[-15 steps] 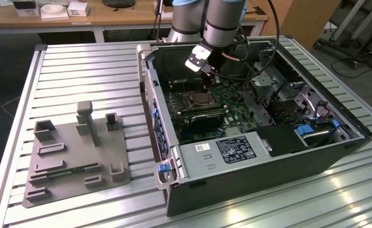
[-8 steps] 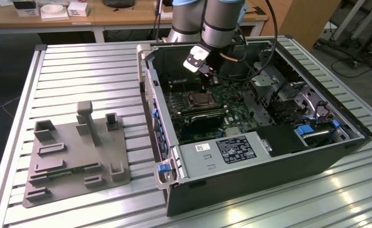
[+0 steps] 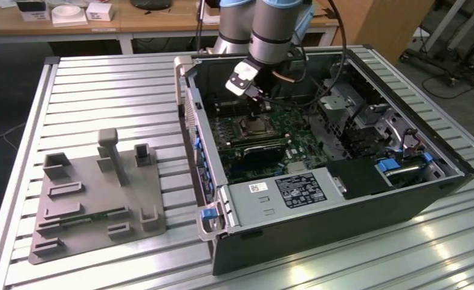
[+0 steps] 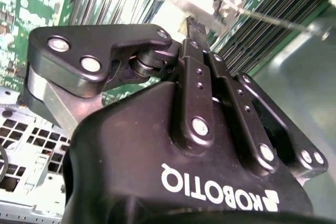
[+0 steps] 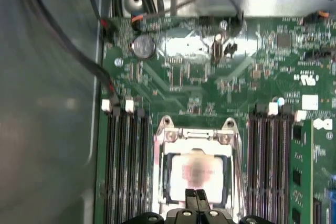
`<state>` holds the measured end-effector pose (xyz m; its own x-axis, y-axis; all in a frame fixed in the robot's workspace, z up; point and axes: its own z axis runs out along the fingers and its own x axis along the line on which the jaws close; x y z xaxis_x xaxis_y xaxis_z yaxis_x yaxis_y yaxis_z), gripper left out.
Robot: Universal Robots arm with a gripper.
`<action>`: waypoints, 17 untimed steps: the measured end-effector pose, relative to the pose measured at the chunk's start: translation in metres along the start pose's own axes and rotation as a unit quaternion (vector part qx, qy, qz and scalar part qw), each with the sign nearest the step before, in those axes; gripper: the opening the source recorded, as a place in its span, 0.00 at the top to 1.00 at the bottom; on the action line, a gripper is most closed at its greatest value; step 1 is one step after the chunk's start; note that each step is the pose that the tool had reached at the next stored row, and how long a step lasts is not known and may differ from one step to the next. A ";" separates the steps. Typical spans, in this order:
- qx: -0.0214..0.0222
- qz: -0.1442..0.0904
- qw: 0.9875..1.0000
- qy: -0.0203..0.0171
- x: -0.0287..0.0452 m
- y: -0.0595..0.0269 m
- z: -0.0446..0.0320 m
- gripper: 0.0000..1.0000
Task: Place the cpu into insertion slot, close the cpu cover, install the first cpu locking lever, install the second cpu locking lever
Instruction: 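Close the cpu cover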
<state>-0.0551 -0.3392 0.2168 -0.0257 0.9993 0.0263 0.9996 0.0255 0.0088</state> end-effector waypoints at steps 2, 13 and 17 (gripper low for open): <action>0.000 -0.001 1.000 0.000 0.0001 -0.0043 0.0010 0.89; 0.000 -0.008 1.000 0.000 0.0000 -0.0130 0.0123 0.89; 0.000 -0.010 1.000 0.000 0.0000 -0.0139 0.0145 0.89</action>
<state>-0.0688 -0.3392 0.2022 -0.0466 0.9986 0.0264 0.9989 0.0464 0.0088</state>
